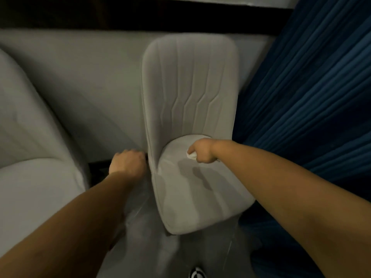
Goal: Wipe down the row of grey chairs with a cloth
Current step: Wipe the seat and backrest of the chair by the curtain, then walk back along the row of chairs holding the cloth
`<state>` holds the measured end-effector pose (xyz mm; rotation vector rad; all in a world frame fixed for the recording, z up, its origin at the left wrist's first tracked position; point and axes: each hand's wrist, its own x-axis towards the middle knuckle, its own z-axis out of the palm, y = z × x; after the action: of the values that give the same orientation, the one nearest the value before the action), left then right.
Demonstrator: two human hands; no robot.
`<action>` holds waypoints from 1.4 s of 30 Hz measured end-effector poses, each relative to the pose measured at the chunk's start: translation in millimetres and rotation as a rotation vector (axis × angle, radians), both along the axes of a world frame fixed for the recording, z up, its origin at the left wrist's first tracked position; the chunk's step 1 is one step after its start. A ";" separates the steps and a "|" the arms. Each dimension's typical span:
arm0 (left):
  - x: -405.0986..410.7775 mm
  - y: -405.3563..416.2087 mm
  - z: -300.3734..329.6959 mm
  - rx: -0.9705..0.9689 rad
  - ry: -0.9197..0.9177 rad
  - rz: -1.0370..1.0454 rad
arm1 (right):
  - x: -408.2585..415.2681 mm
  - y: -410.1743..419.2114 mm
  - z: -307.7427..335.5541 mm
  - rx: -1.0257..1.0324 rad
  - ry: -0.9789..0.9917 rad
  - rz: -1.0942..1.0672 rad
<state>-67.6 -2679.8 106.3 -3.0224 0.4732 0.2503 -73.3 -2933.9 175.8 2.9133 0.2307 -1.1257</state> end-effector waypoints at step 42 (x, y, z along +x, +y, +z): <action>-459.2 54.5 382.6 0.100 -0.060 0.613 | -225.0 22.3 347.8 0.208 -0.177 0.363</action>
<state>-526.9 -2625.3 489.0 -2.9723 -0.4689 0.2031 -298.3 -2911.6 523.5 2.9439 0.8776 -0.8279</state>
